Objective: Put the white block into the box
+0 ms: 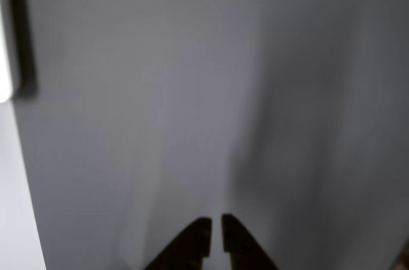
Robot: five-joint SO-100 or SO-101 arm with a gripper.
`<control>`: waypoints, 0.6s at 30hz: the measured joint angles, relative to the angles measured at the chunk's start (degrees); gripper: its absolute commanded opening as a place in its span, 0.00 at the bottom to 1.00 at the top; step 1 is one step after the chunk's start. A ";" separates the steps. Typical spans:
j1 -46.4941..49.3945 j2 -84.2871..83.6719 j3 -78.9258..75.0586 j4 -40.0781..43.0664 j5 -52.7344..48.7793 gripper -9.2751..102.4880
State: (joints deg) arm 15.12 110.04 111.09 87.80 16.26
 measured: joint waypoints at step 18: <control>-11.43 31.46 30.32 -13.89 -11.78 0.07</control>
State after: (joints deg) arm 3.69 141.50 141.42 73.92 4.48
